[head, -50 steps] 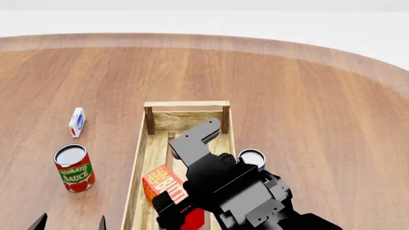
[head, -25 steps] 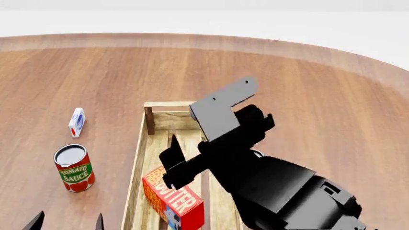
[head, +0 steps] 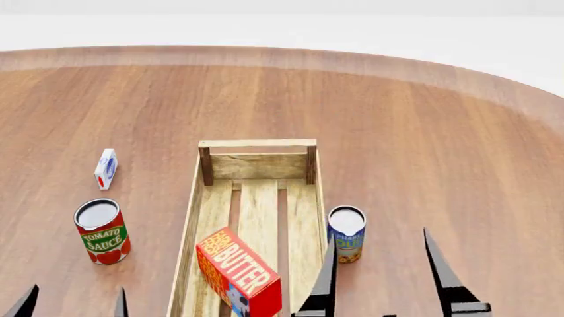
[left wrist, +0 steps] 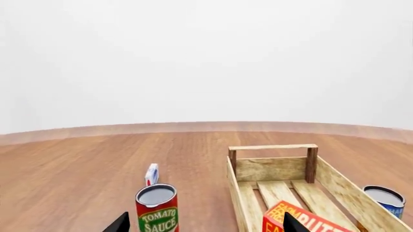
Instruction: Pick up the butter and put it in the tray.
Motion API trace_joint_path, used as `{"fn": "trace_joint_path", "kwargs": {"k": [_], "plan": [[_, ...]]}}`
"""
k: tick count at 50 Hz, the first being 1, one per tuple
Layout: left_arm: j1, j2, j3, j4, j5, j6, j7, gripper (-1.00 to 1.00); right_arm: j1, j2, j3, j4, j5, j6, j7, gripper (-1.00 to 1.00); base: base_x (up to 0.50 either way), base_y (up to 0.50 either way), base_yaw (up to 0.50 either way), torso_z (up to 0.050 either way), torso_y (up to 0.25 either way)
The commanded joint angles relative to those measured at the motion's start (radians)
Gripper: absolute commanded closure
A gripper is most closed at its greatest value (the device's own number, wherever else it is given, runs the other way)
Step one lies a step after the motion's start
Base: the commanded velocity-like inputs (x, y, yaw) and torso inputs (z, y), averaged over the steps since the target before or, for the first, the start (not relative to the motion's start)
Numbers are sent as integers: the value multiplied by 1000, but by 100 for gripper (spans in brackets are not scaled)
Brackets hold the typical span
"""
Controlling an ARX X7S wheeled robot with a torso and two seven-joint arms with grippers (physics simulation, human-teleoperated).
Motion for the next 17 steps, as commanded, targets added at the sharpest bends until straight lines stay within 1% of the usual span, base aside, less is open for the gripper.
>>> {"fn": "trace_joint_path", "kwargs": {"k": [1, 17], "plan": [[14, -10, 1, 27, 26, 29, -14, -100, -126, 22, -10, -47, -175, -81, 133, -100, 0, 0, 0, 0, 0], [16, -13, 7, 21, 31, 34, -18, -100, -127, 2, -12, -36, -199, -34, 135, -100, 0, 0, 0, 0, 0]]}}
